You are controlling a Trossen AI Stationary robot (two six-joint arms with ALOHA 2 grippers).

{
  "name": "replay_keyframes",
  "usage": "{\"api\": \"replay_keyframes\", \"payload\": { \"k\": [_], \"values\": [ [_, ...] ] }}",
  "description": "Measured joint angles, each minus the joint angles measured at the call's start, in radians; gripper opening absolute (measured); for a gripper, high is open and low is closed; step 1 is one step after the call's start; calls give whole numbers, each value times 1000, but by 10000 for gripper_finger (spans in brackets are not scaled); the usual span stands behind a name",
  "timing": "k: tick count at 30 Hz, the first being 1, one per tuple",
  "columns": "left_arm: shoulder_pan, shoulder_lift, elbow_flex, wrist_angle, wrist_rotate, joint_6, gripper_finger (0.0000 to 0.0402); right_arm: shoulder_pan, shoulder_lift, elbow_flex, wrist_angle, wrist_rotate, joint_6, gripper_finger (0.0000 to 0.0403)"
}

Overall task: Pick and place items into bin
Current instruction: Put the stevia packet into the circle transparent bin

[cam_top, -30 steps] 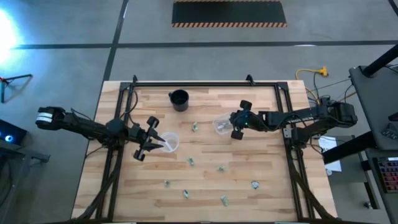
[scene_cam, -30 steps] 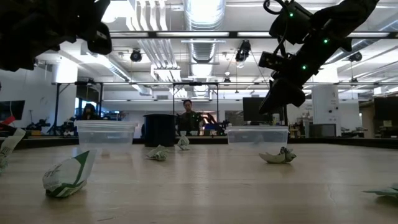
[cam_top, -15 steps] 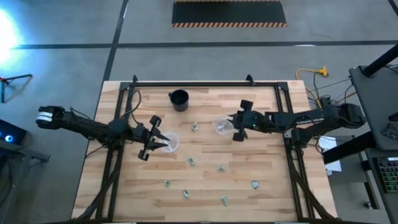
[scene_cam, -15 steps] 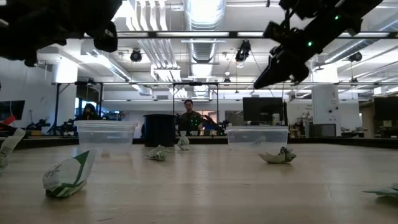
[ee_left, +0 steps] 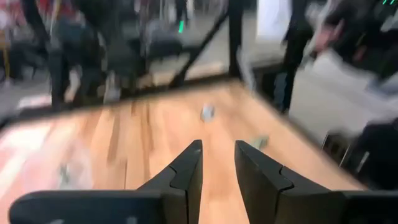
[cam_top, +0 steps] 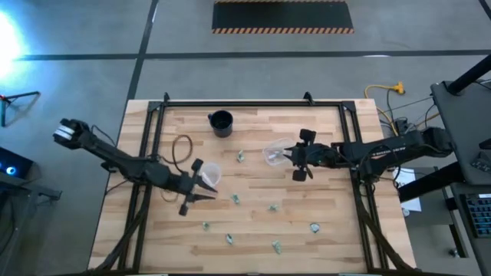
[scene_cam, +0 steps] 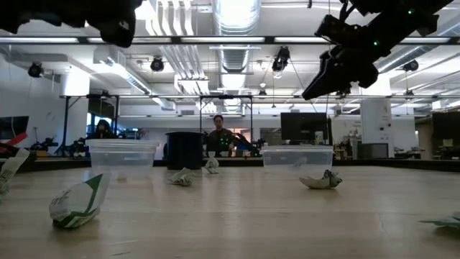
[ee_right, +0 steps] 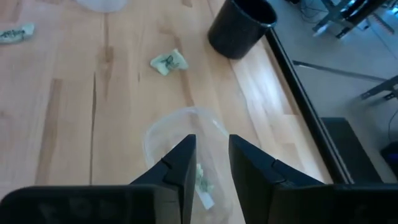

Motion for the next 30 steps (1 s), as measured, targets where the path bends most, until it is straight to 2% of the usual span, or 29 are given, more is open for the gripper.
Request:
{"api": "replay_keyframes", "payload": {
  "k": [3, 13, 21, 30],
  "values": [
    [-37, 78, 46, -118, -66, -32, 77, 10, -2, -19, -1, 0, 20, 86],
    [-178, 276, 244, -502, -62, -416, 77, 69, -2, -55, 2, -1, 92, 72],
    [-283, 318, 250, -523, -56, -634, 77, 103, -2, -56, 37, -1, 94, 73],
    [-290, 399, 228, -527, -57, -665, 77, 109, -2, -56, 48, -6, 90, 74]
  ]
}}
